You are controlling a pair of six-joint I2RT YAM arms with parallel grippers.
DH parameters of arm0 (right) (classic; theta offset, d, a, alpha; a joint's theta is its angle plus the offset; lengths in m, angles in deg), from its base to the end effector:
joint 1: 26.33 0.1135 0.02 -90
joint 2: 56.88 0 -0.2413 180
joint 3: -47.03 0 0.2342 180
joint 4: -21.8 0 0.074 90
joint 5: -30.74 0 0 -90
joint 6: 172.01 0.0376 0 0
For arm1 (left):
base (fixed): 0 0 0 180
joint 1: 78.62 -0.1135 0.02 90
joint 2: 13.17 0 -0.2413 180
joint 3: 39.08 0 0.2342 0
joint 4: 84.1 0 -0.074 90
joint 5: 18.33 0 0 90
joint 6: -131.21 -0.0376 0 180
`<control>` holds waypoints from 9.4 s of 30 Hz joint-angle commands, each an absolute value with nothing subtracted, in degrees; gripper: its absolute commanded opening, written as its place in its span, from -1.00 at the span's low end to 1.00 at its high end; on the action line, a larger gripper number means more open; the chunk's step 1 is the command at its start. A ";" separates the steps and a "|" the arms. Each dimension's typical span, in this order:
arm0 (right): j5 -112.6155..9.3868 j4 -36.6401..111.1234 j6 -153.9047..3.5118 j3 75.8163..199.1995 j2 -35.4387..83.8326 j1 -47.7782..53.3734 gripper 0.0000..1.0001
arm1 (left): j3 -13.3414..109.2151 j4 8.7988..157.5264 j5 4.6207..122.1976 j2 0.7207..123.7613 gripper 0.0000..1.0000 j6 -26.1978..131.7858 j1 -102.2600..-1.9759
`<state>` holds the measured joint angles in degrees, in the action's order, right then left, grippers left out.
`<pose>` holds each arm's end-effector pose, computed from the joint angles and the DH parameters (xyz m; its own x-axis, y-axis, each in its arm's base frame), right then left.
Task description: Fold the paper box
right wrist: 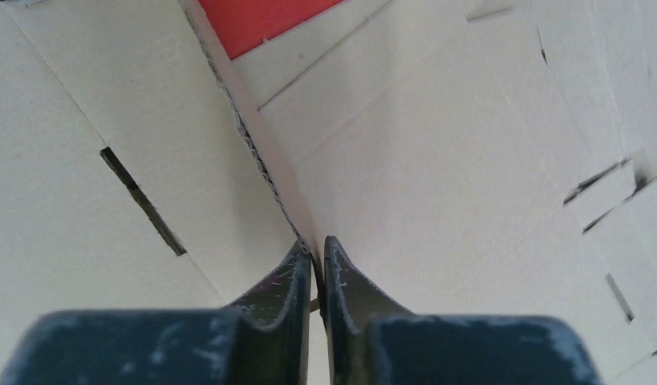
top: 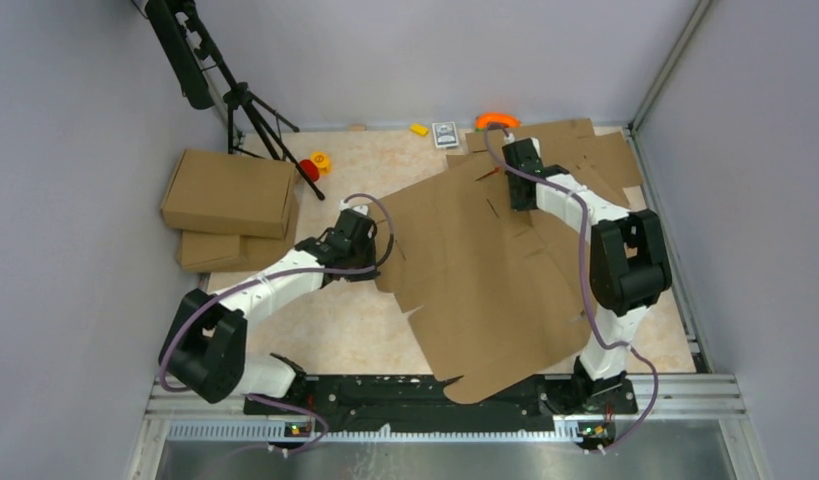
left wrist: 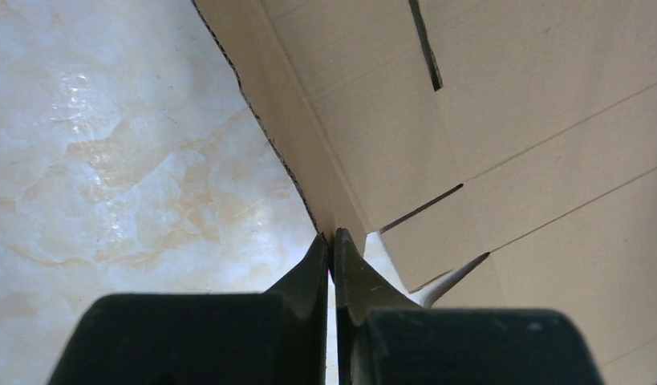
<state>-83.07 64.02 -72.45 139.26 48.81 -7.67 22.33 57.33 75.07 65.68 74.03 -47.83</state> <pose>0.3593 0.1053 0.2018 -0.7844 -0.1045 -0.6114 0.0540 0.9705 -0.2352 0.2237 -0.1307 0.1876 -0.8601 -0.1173 -0.4965 0.0194 0.9650 -0.2617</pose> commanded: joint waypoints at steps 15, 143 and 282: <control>-64.75 70.11 -77.83 162.04 53.73 -9.47 -1.00 | 21.39 51.59 70.60 53.99 -1.00 74.29 -48.79; -55.27 50.53 -58.76 152.92 63.89 9.89 -1.00 | 14.12 61.76 48.50 63.10 -1.00 83.26 -26.89; -61.81 50.98 -60.28 124.61 39.28 46.29 0.71 | 16.81 67.66 39.32 67.08 -0.99 80.70 -63.75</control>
<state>-55.64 47.85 -58.18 119.30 36.72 43.91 14.51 67.21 39.60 66.89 81.35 -63.55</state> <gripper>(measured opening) 0.852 0.009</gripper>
